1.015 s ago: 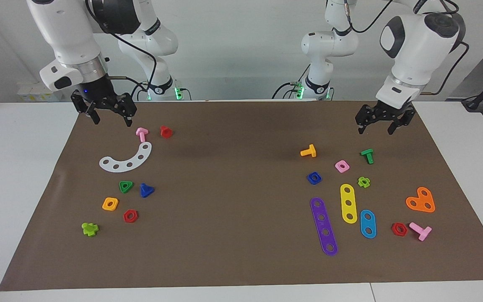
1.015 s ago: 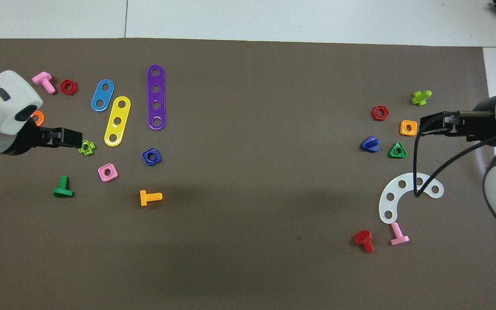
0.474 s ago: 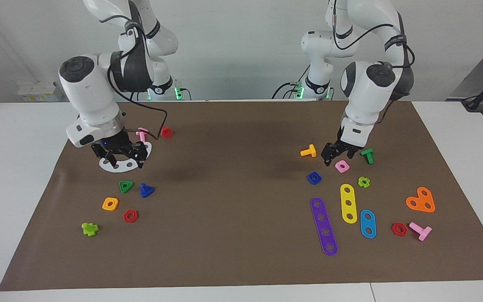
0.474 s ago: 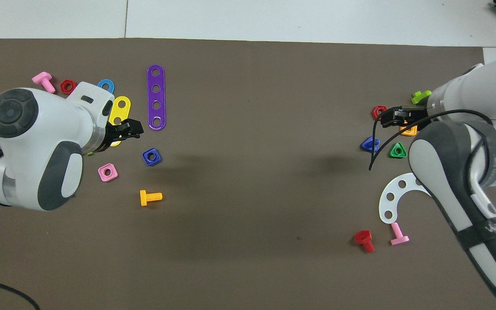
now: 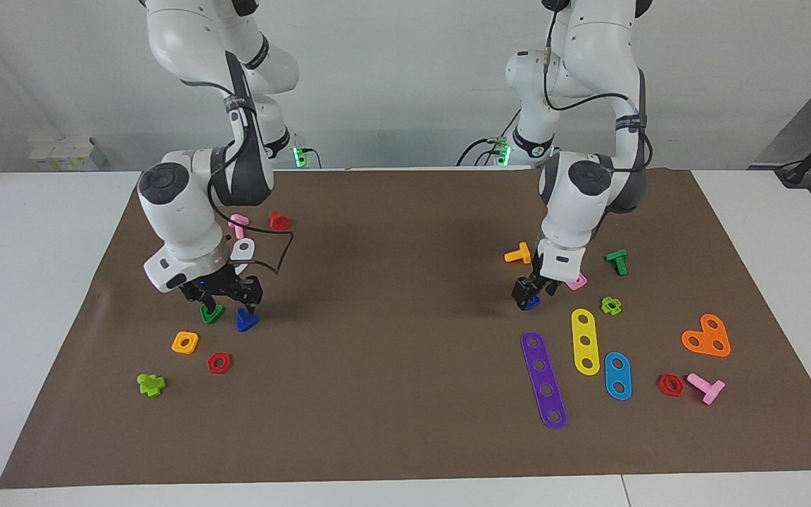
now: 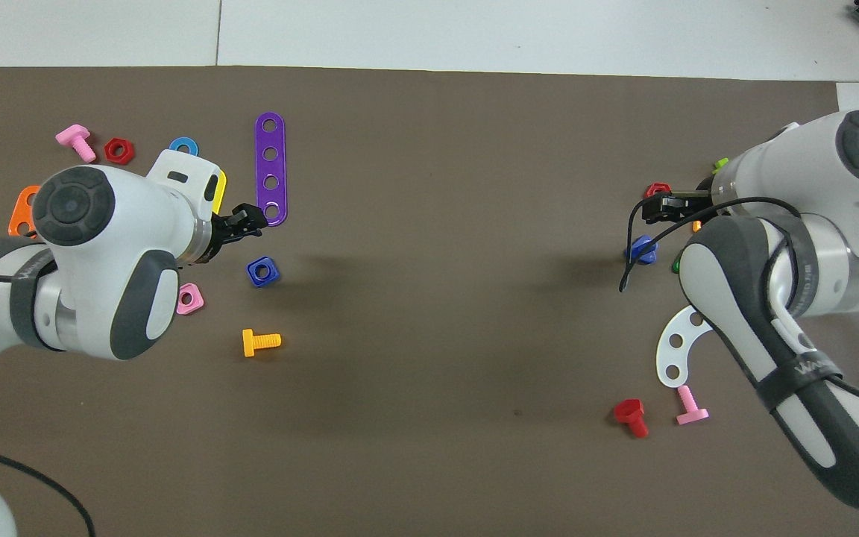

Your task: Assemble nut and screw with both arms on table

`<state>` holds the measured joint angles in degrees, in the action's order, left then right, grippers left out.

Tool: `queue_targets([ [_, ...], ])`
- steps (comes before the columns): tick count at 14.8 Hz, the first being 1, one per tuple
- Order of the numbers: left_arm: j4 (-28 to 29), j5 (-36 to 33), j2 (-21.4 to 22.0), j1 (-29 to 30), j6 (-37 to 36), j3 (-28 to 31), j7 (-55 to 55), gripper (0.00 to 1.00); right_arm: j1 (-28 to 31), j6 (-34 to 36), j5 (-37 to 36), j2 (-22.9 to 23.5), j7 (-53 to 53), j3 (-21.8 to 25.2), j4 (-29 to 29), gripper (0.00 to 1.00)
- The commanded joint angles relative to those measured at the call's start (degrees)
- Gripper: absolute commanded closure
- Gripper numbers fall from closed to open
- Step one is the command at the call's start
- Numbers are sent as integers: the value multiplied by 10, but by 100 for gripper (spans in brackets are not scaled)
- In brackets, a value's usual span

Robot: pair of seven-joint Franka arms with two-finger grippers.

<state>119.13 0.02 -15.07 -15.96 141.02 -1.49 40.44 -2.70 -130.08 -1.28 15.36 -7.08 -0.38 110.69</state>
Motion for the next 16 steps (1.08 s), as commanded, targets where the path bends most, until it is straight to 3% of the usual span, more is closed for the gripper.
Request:
queue_targets([
  [1, 8, 7, -8, -15, 14, 10, 3, 17, 3, -53, 10, -2, 34, -1, 45, 16],
  [11, -25, -6, -9, -15, -32, 11, 9, 15, 4, -111, 10, 21, 36, -1, 59, 31],
  [13, -44, -5, -14, -15, -45, 11, 10, 13, 4, -111, 10, 21, 44, -1, 59, 43],
  [16, -59, -6, -16, -14, -67, 12, 10, 12, 4, -105, 10, 21, 49, -1, 59, 50],
])
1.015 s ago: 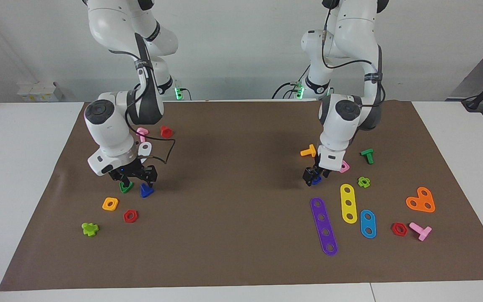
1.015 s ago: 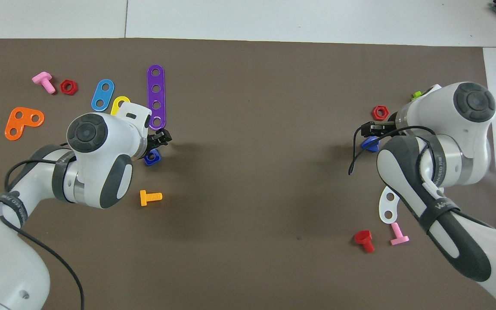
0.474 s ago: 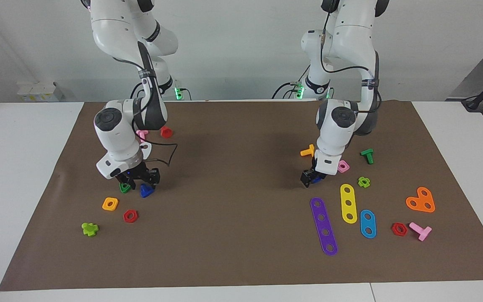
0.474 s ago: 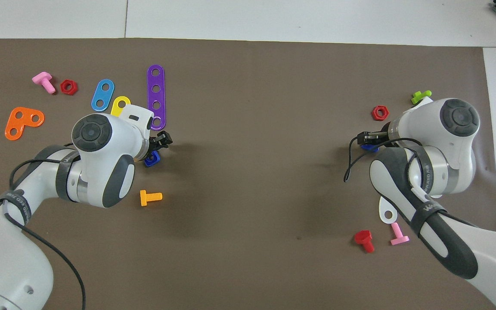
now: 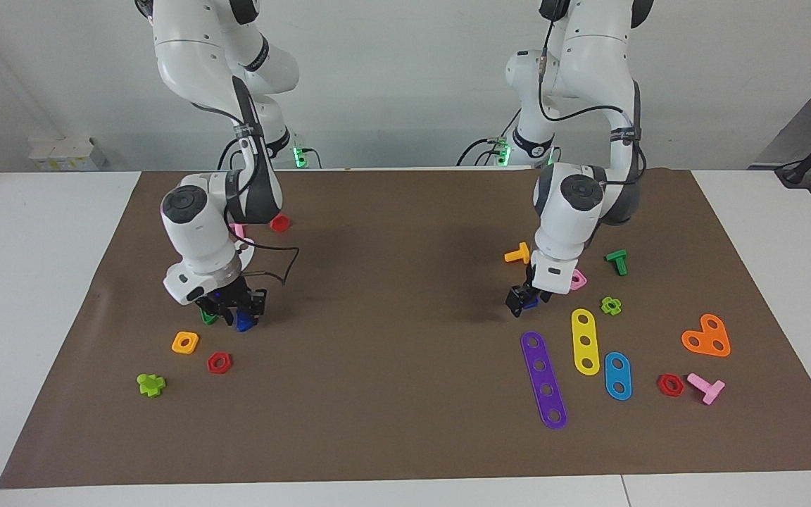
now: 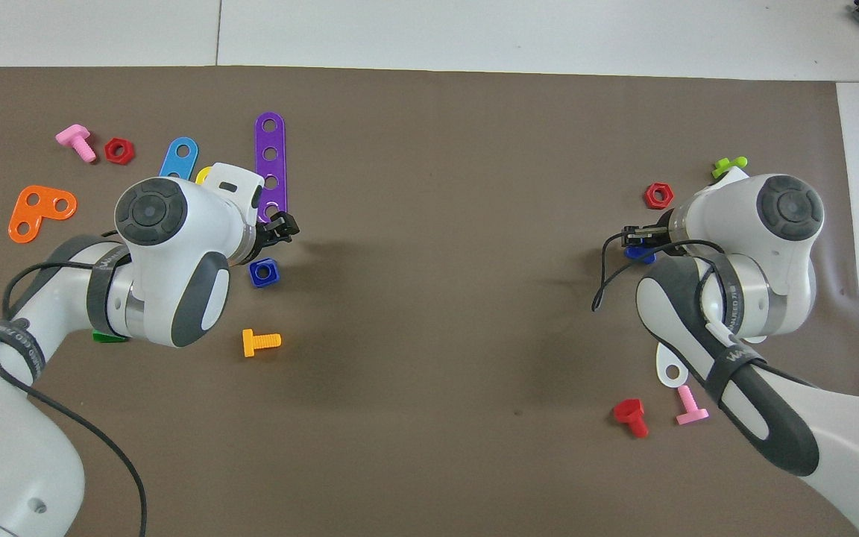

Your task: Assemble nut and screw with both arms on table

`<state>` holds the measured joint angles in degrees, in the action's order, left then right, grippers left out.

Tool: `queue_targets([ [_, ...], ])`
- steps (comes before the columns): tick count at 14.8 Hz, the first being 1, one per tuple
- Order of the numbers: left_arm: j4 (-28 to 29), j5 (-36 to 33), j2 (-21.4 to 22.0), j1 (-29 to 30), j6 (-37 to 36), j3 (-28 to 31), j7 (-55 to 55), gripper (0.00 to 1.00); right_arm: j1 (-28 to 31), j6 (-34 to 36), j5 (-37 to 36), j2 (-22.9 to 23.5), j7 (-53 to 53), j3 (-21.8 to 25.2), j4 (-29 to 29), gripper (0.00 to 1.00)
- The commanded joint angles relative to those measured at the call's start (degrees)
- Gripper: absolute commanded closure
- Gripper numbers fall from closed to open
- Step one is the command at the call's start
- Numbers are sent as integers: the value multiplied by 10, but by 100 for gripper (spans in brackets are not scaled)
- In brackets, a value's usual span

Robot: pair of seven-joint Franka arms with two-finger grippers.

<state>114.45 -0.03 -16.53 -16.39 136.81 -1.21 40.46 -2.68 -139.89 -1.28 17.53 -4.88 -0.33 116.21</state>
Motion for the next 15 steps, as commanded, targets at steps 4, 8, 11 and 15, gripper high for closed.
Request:
queue_targets([
  [4, 17, -19, 4, -6, -24, 10, 8, 14, 4, -2, 10, -1, 37, -2, 4, 94],
  [8, 32, -20, 8, -6, -22, 10, 8, 19, 2, -2, 10, -2, 48, -4, -1, 100],
  [11, 34, -20, 8, -7, -22, 10, 8, 30, -27, 12, 12, -1, -2, -4, -26, 100],
  [15, 46, -20, 11, -9, -19, 10, 5, 35, -102, 15, 8, 2, -167, -4, -56, 100],
])
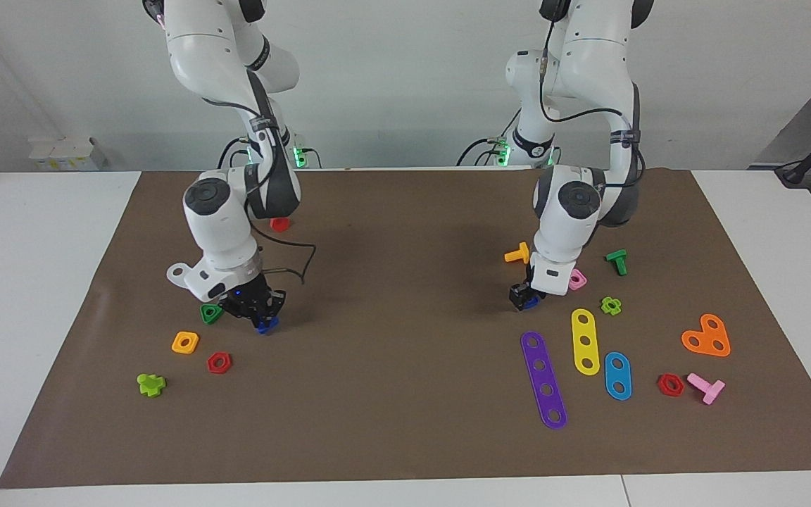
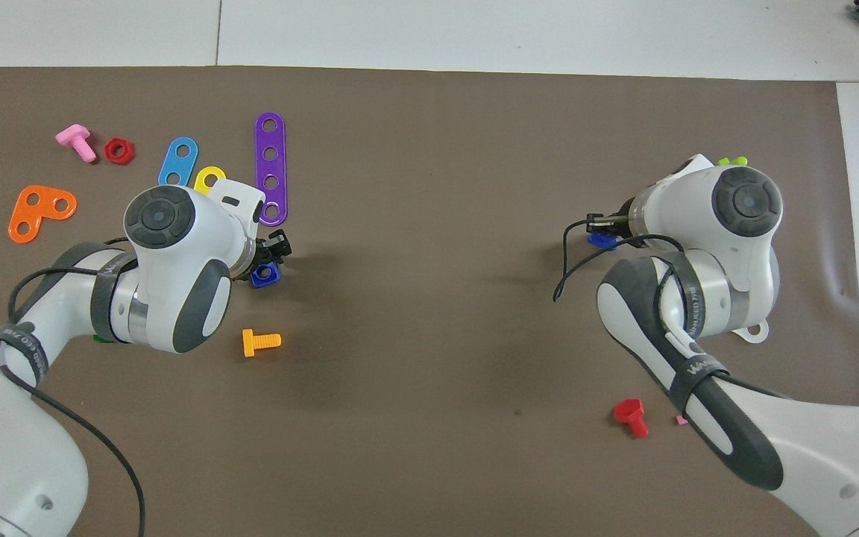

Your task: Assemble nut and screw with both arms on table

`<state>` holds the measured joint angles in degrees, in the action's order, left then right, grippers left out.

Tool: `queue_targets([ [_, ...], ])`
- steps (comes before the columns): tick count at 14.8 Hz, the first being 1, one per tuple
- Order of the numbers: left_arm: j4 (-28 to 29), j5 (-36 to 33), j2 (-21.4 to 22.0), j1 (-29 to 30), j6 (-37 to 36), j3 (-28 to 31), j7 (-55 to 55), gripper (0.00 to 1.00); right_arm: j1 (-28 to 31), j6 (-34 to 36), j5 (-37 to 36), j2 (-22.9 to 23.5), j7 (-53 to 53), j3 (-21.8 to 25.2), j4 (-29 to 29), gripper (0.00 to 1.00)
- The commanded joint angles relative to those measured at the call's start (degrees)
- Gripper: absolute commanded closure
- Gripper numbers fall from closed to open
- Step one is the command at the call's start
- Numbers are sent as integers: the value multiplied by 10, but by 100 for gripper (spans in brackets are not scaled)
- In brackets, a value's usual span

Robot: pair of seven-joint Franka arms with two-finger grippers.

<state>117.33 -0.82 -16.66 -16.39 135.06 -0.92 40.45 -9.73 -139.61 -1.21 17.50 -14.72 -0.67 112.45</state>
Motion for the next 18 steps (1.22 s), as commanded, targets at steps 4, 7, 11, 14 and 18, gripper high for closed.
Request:
queue_targets([
  [4, 23, -17, 15, -11, -2, 7, -5, 44, -107, 14, 1, 20, -214, 1, -53, 100],
  [7, 22, -23, 15, -11, -8, 7, -18, 87, -151, 14, 0, 39, -289, 2, -80, 100],
  [11, -1, -23, 10, -10, -12, 7, -20, 100, -212, 14, -52, 76, -379, 4, -104, 100],
  [14, -64, -23, -2, -11, -64, 4, -20, 100, -236, 30, -73, 88, -422, 1, -115, 100],
  [18, -100, -17, -16, -22, -70, 3, -18, 100, -260, 37, -74, 88, -439, 1, -99, 69],
])
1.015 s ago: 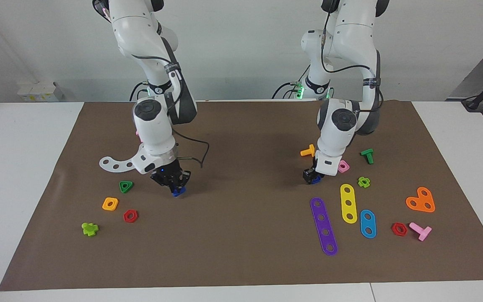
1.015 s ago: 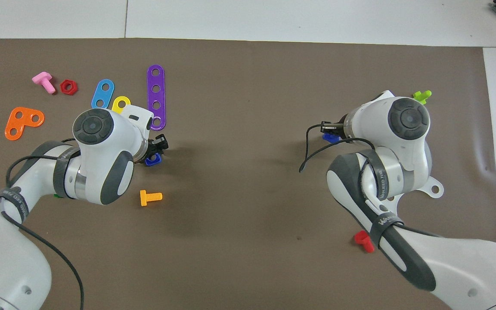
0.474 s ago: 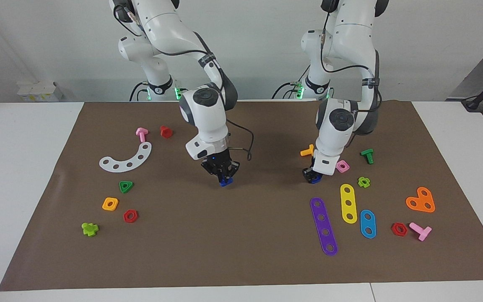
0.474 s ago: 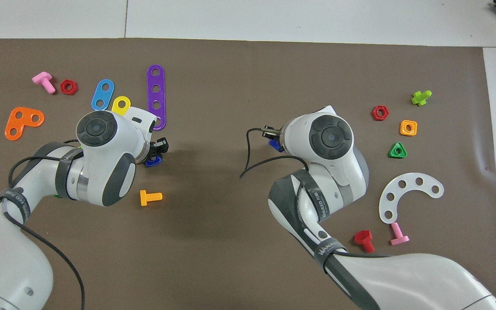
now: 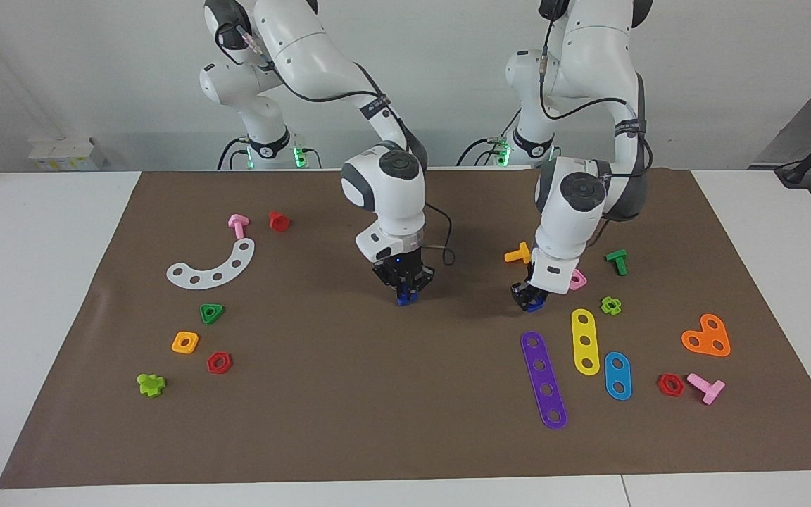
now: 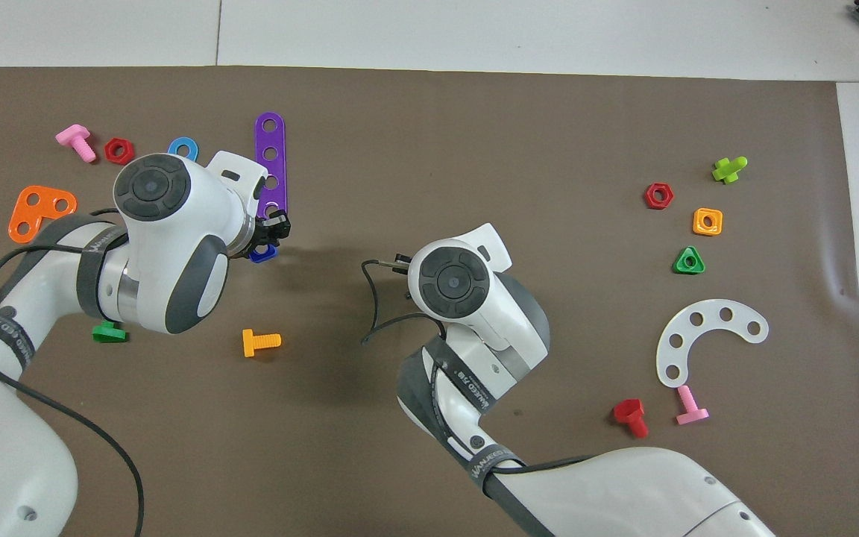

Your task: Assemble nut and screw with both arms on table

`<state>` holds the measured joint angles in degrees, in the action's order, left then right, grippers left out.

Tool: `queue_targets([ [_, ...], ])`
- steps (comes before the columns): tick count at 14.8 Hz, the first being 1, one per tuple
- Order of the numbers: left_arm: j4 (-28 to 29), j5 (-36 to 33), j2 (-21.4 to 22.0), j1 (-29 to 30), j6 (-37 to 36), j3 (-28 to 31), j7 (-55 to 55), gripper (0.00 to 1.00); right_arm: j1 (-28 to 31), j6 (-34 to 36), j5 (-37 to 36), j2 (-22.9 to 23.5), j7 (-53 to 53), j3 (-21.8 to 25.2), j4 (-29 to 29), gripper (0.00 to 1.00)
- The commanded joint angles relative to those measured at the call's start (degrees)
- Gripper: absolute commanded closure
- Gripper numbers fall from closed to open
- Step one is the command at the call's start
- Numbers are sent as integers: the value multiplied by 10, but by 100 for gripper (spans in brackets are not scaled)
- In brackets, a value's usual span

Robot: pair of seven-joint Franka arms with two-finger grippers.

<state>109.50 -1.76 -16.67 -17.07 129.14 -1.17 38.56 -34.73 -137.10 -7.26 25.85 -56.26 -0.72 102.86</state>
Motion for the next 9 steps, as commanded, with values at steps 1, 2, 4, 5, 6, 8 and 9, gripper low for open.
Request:
queue_targets([
  [1, -22, -7, -16, -24, -7, 6, 5, 100, -10, 16, -14, 3, -24, 2, -3, 20],
  [2, -25, -5, -16, -31, -8, 6, 9, 100, -4, 16, -14, 1, -20, 4, -5, 0],
  [4, -43, 23, -21, -50, -6, 6, 12, 100, 25, 21, -7, -19, -12, 5, -6, 0],
  [5, -58, 40, -27, -62, -8, 6, 14, 100, 39, 31, -5, -33, -9, 3, -4, 0],
  [6, -67, 44, -30, -74, -8, 6, 17, 100, 47, 45, -3, -48, 1, 3, -4, 0],
  [8, -75, 45, -32, -109, -6, 6, 35, 100, 76, 68, -1, -76, 39, 2, -1, 0],
  [9, -77, 45, -32, -126, -5, 6, 56, 100, 86, 82, 0, -86, 54, 2, 0, 0],
])
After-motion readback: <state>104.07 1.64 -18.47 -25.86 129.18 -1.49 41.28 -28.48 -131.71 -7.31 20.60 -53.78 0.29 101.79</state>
